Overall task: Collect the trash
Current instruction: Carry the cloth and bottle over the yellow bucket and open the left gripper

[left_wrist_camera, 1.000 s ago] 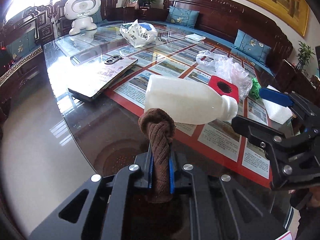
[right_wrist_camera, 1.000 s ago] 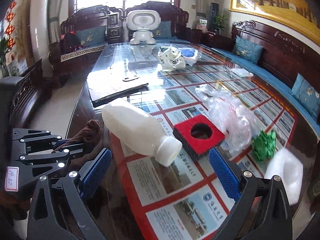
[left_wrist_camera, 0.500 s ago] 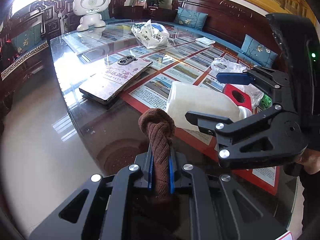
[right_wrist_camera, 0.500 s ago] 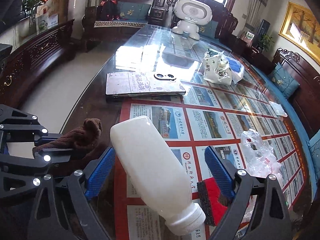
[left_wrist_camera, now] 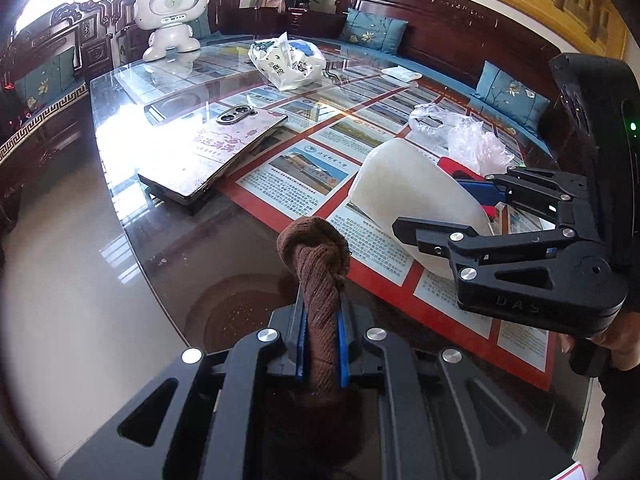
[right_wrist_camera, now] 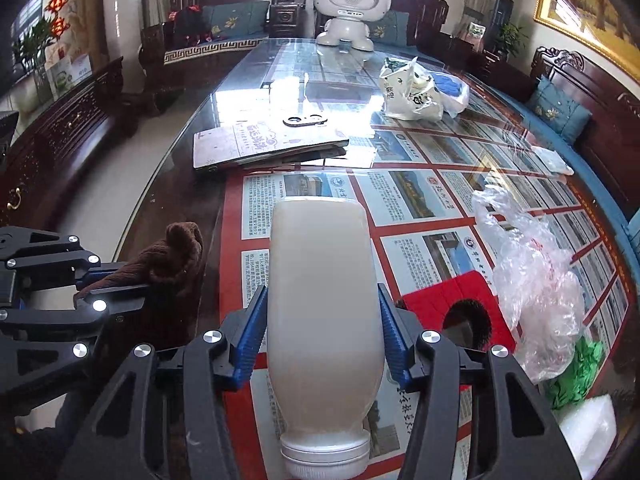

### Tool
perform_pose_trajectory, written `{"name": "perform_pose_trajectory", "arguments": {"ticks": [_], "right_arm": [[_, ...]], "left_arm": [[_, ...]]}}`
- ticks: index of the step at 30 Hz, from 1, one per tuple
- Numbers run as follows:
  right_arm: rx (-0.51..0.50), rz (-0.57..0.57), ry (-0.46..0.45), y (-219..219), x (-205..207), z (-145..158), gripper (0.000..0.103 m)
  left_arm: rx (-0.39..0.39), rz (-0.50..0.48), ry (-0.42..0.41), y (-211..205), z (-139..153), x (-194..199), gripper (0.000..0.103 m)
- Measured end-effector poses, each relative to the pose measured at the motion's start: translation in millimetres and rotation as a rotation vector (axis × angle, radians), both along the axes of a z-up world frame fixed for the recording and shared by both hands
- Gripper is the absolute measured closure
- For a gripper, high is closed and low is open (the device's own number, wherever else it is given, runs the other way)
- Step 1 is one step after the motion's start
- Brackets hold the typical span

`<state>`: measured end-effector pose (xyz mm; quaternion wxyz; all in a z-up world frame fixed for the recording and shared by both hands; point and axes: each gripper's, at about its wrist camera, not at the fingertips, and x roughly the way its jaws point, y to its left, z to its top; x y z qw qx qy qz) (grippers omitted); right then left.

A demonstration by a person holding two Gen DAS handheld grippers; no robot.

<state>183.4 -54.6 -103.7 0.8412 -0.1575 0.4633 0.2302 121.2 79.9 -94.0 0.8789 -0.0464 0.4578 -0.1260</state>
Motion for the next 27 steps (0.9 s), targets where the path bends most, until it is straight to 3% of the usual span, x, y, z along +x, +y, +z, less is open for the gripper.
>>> {"name": "perform_pose_trajectory", "arguments": {"ticks": [13,27], "right_arm": [[0.089,-0.131,-0.055,-56,-62,32,0.054],[0.069,-0.417,-0.139,-187,-161,66,0.054]], "left_arm": [[0.008,-0.130,-0.034,-54,16,-22,0.091],[-0.020,-0.425,-0.044,-197,28,-64,0.091]]}}
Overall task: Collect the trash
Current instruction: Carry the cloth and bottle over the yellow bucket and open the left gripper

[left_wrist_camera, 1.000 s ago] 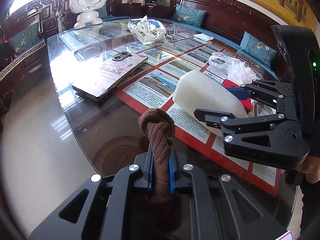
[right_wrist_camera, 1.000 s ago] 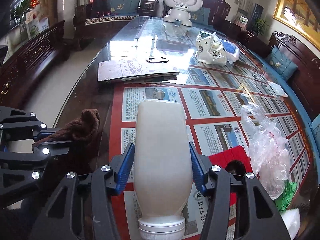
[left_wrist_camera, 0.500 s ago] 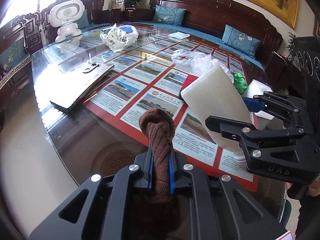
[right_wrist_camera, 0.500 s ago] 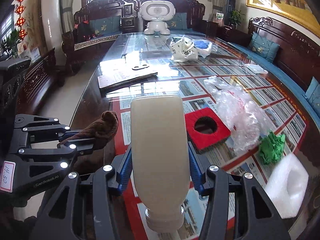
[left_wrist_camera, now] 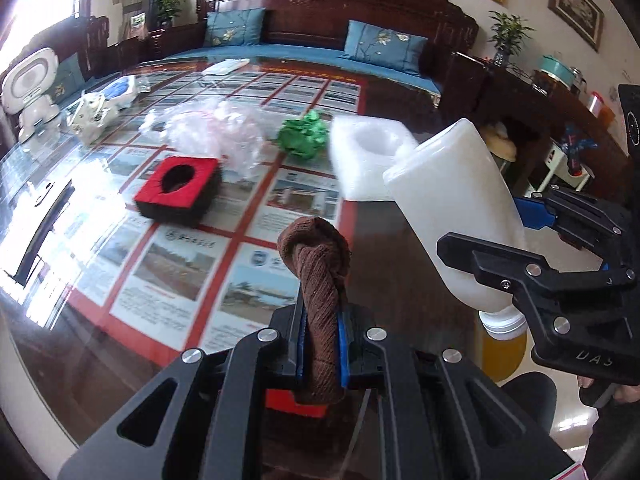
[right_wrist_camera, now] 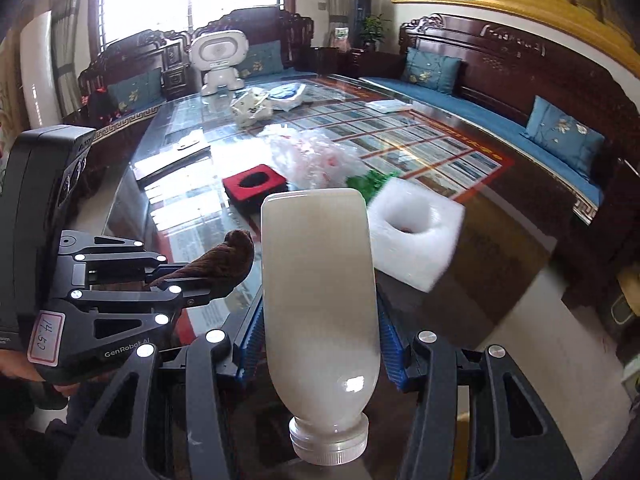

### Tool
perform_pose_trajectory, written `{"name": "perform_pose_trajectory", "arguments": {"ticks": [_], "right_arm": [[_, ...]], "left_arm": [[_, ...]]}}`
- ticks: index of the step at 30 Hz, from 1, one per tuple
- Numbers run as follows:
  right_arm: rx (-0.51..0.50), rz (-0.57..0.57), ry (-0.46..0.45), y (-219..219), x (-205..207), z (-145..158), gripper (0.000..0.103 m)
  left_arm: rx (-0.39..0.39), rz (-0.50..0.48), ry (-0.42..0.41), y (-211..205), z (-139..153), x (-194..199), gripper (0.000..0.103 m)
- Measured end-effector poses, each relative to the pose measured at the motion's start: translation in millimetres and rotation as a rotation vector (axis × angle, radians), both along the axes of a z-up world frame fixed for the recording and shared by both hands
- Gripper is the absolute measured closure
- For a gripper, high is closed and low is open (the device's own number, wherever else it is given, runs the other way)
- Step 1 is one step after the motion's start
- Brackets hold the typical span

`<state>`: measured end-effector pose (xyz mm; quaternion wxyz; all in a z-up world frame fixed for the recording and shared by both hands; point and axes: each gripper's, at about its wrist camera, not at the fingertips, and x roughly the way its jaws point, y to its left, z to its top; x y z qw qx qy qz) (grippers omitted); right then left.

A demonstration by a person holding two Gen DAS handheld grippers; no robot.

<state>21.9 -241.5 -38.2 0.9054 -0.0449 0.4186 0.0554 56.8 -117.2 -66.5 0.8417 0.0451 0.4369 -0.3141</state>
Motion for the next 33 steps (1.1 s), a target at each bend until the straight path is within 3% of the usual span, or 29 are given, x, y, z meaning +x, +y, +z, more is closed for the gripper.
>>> {"name": "perform_pose_trajectory", "arguments": {"ticks": [14,18,26,33], "right_arm": [[0.036,-0.376,0.021,-152,-126,-8,0.054],[0.045,-0.475,0.048,-189,-155,-19,0.054],[0.077,-0.568,0.107,-234,-191,-51,0.054],[0.107,-0.607,0.151,-260,-207,-74,0.054]], "left_arm": [[0.013,-0.309,0.054,-170,-9,-76,0.091],[0.029,-0.388,0.113,-216,-28,-102,0.091],[0.129,-0.481,0.181,-290,-79,-128,0.091],[0.208,-0.509,0.226,-324,-118,-136,0.091]]}}
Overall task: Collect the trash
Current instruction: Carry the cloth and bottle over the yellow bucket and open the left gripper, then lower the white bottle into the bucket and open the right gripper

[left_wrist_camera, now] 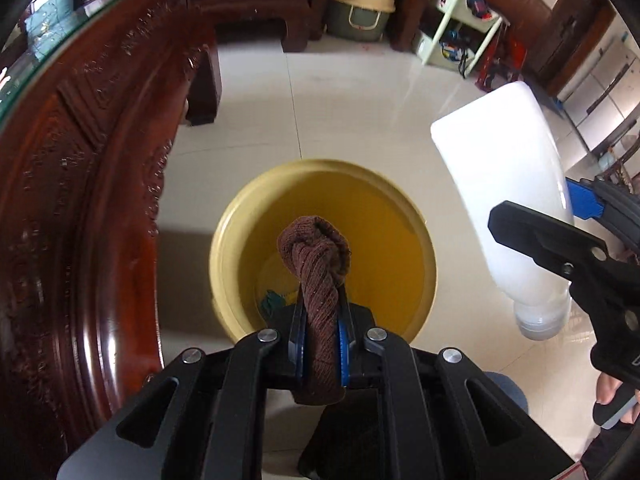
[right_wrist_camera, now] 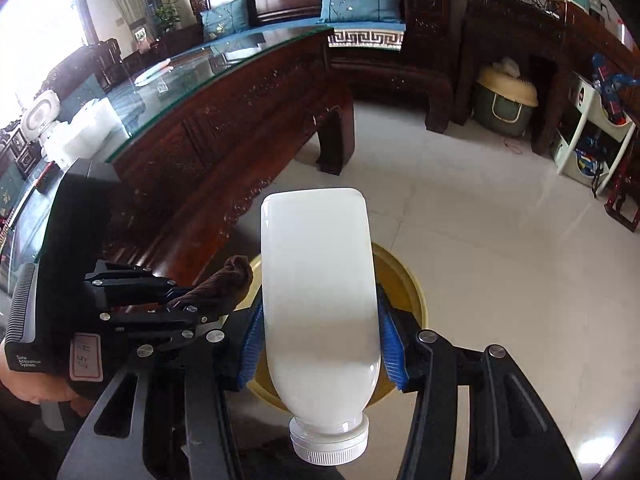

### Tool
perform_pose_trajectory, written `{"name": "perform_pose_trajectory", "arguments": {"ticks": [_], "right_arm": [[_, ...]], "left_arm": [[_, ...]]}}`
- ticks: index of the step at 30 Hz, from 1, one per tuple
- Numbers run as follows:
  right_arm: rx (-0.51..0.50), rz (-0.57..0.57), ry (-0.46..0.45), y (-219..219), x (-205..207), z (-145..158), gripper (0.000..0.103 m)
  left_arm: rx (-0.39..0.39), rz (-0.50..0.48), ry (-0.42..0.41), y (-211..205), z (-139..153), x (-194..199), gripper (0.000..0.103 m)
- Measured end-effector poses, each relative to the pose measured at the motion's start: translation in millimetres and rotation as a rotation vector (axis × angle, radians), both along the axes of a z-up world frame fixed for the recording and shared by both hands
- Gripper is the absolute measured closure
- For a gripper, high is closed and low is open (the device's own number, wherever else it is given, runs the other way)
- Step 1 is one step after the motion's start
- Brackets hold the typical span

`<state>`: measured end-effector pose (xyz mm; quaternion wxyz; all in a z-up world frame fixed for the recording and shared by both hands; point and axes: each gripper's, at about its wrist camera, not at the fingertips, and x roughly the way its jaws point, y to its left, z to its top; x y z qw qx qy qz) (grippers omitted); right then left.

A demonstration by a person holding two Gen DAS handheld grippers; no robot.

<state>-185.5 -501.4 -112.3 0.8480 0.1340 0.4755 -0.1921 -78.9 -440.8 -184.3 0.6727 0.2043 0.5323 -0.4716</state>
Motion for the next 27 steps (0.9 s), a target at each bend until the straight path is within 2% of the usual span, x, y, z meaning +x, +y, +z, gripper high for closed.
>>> {"name": "perform_pose_trajectory", "arguments": {"ticks": [9,14,16,18,20,24,27], "right_arm": [[0.039,-0.007,0.017,-13,-3,-18,0.054],[0.063,-0.012,0.019,-16,-5,-24,0.054],[0.065,-0.013,0.024,-15,-5,-25,0.054],[0.067,-0.014,0.031,-15,-4,-27,0.054],[0.068,-0.015,0.038,-15,-2,-27,0.054],[0.070,-0.012,0.045,-15,0,-30,0.054],[0.066,-0.011,0.048,-14,2,-30,0.054]], "left_arm": [[0.035,-0.016,-0.016,-17,-11,5,0.084],[0.036,-0.022,-0.029,-16,-12,4,0.069],[0.034,-0.017,-0.037,-14,-10,5,0.058],[0.030,-0.012,-0.038,-12,-8,6,0.056],[0.024,-0.011,-0.039,-11,-7,8,0.050],[0.015,-0.001,-0.061,-7,-2,9,0.033],[0.013,0.006,-0.070,-4,1,12,0.031]]}}
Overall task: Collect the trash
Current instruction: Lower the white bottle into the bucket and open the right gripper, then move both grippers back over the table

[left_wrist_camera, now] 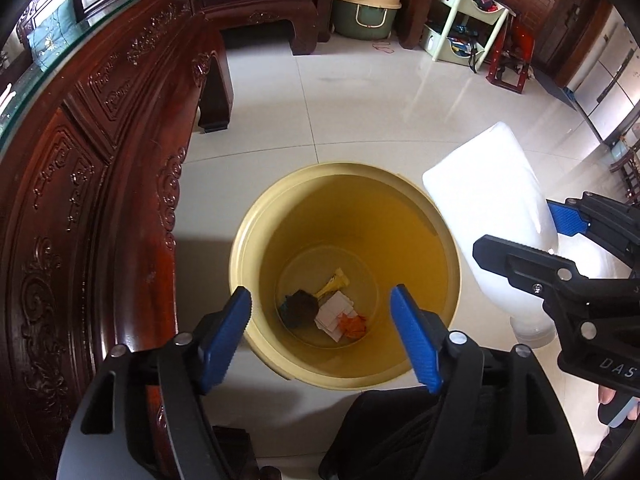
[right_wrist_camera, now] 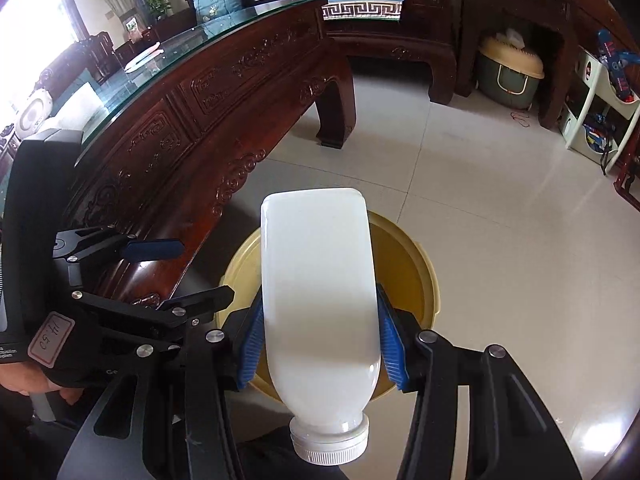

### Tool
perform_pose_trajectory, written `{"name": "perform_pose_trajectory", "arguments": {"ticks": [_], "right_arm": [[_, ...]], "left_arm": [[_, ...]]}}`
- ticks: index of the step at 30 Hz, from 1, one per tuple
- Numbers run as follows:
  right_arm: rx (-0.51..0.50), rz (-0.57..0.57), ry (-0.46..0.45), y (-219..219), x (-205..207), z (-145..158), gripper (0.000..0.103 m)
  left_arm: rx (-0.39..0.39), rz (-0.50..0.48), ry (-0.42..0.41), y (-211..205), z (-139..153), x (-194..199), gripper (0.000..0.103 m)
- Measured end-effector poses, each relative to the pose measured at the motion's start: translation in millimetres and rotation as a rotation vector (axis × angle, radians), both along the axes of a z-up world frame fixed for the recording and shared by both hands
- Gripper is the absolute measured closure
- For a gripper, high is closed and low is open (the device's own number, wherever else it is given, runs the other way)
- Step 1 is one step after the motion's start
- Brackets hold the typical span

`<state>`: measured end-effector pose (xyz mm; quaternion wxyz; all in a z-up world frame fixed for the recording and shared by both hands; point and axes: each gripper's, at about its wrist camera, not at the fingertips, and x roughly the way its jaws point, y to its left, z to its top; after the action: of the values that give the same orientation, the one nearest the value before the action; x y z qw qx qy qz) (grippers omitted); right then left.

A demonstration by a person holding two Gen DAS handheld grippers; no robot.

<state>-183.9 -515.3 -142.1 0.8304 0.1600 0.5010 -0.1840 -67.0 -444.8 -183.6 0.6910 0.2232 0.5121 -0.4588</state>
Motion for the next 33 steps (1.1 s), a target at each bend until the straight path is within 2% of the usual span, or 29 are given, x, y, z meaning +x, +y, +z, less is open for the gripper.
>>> {"name": "perform_pose_trajectory", "arguments": {"ticks": [4,8,19,22,33], "right_arm": [[-0.002,0.003,0.022,1,4,-5,0.054],[0.015,0.024,0.085,5,13,-28,0.054],[0.084,0.110,0.175,26,45,-68,0.051],[0.088,0.118,0.169,29,50,-66,0.051],[0.035,0.074,0.073,29,44,-24,0.051]], "left_arm": [[-0.009,0.073,-0.027,12,9,9,0.031],[-0.013,0.138,-0.070,25,18,23,0.030],[-0.045,0.194,-0.060,42,31,44,0.029],[-0.052,0.199,-0.064,45,33,45,0.028],[-0.078,0.197,-0.054,49,43,41,0.028]]}}
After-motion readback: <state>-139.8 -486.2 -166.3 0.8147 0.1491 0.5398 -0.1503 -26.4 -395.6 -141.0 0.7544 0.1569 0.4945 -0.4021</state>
